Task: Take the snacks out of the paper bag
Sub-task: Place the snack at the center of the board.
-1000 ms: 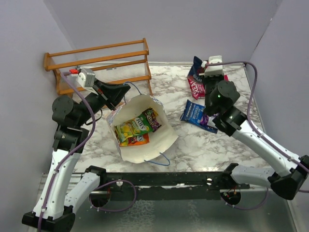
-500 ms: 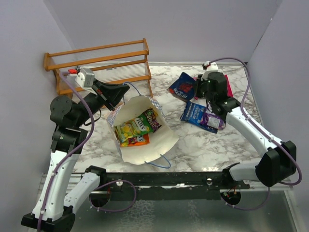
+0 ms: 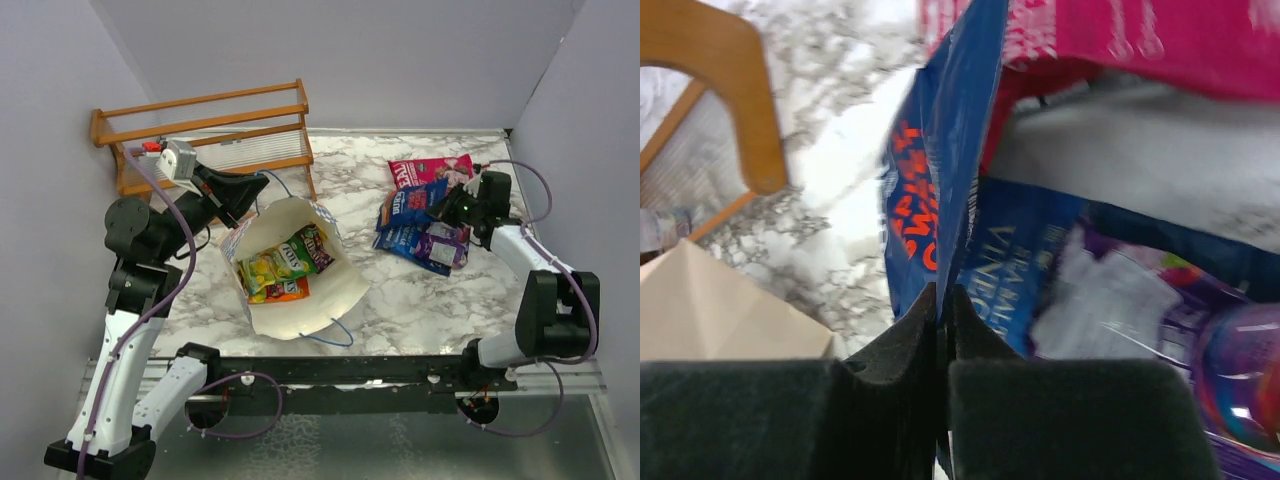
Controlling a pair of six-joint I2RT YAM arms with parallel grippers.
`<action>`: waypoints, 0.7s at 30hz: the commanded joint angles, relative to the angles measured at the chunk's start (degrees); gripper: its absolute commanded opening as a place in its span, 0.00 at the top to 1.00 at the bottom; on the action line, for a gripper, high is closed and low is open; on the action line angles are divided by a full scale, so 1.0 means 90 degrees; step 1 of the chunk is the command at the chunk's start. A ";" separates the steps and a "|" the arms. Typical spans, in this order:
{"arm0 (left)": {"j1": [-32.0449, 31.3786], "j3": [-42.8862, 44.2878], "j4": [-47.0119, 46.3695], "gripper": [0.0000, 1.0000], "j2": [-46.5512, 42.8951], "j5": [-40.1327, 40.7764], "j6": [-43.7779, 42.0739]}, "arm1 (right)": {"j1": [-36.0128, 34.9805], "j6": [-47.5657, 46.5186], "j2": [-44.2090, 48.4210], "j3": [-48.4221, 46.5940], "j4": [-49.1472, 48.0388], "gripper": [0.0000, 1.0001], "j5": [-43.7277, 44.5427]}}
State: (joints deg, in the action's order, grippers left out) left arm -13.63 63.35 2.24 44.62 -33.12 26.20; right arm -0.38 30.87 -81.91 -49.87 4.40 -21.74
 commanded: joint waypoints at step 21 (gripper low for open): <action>-0.0009 0.0084 -0.0428 1.00 -0.0142 -0.0720 0.0081 | 0.1107 -0.0217 0.1386 0.0769 0.0283 0.34 0.0733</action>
State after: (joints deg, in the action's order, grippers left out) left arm -13.63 63.37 2.09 44.66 -36.03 26.35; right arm 9.13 30.81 -75.70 -40.82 5.78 -18.20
